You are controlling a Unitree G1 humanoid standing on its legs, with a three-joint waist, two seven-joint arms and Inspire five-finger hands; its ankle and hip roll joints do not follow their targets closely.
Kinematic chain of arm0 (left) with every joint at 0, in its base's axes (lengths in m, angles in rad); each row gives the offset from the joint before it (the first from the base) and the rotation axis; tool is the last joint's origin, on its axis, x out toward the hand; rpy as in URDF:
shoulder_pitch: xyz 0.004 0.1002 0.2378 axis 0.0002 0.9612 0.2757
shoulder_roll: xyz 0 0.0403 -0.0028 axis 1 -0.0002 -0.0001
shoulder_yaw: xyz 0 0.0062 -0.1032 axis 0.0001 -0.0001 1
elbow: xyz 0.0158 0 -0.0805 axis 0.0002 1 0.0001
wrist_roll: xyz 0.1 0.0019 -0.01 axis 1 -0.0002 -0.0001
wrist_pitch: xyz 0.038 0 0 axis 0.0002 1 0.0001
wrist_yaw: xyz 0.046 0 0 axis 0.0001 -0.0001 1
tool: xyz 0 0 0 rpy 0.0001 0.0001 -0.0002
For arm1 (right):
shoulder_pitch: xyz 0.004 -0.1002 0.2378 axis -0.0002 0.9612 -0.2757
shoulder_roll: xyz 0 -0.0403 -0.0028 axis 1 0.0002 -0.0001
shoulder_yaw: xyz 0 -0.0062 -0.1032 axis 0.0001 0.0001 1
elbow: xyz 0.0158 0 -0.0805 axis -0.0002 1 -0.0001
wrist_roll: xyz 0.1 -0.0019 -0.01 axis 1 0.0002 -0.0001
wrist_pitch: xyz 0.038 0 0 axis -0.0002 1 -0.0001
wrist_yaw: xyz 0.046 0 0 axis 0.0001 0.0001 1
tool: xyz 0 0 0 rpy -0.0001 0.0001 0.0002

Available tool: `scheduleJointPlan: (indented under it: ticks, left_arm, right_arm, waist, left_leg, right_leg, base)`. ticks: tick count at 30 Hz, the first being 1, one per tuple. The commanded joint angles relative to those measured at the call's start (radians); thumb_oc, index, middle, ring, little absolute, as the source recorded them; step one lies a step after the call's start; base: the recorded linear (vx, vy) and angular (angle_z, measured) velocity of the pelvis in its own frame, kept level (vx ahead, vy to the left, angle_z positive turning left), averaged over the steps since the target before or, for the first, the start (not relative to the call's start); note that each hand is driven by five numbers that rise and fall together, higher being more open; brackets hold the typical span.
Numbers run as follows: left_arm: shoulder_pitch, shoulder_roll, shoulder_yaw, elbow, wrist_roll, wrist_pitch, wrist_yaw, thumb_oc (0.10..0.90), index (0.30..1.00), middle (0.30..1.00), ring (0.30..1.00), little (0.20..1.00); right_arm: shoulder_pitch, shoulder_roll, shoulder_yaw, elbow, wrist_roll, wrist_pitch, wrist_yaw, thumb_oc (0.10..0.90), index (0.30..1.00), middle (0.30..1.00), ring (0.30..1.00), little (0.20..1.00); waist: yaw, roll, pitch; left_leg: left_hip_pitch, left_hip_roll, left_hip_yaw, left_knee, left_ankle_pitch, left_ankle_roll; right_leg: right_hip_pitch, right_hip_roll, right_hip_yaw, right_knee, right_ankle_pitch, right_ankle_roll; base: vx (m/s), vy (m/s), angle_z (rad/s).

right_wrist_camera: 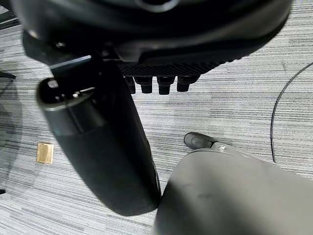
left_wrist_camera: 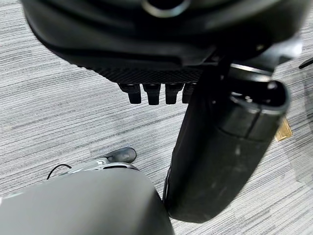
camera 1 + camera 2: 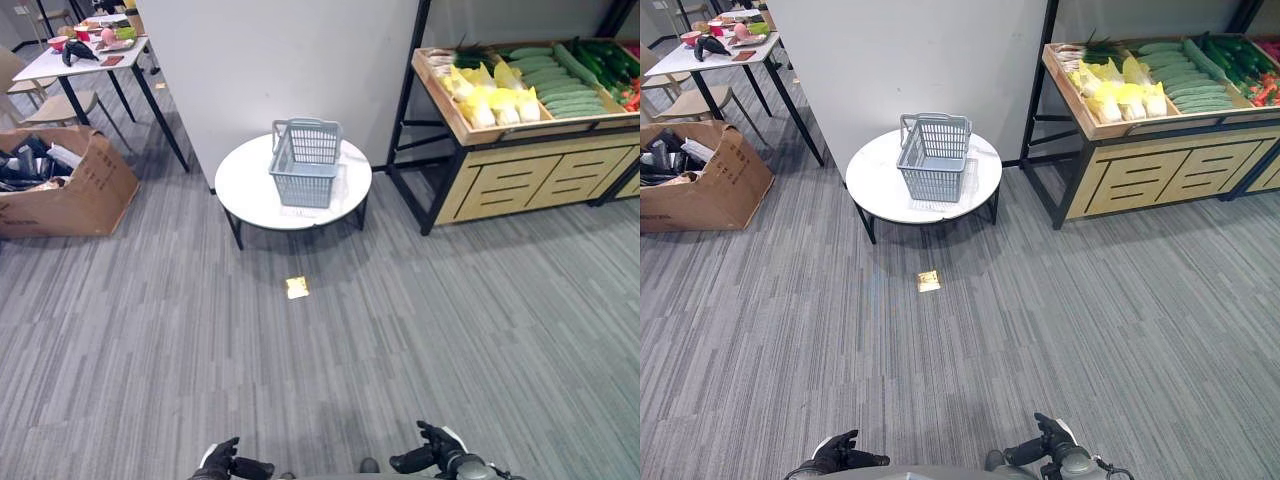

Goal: Get the vegetables into the basket

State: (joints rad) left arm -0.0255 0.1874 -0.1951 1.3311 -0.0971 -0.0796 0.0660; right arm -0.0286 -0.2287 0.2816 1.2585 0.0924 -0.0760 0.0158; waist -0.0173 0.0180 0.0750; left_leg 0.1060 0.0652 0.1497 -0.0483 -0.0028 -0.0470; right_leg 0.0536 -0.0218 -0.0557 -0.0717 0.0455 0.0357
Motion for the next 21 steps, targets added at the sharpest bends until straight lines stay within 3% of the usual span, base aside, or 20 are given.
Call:
scheduleJointPlan:
  ticks: [1, 21]
  left_arm:
    - [0.003, 0.017, -0.010, 0.040, 0.024, 0.002, -0.001, 0.900, 1.000, 1.000, 1.000, 1.000]
    - [-0.008, 0.035, -0.021, 0.056, 0.058, 0.014, 0.018, 0.900, 1.000, 1.000, 1.000, 1.000]
  right_arm:
    - [0.005, -0.003, 0.054, 0.059, -0.020, 0.007, 0.002, 0.900, 1.000, 1.000, 1.000, 1.000]
    - [0.003, -0.019, 0.054, 0.050, -0.040, 0.014, -0.011, 0.900, 1.000, 1.000, 1.000, 1.000]
  waist:
    - [-0.008, -0.053, 0.002]
    - [-0.020, -0.054, 0.010]
  left_leg:
    - [0.007, 0.033, -0.027, -0.039, 0.012, -0.042]
    - [0.016, 0.049, -0.023, -0.039, 0.009, -0.046]
  right_leg:
    - [0.007, -0.108, 0.033, -0.016, 0.042, 0.110]
    - [0.012, -0.090, 0.037, -0.016, 0.028, 0.098]
  base:
    - [0.00, 0.000, 0.00]
    - [0.01, -0.004, 0.00]
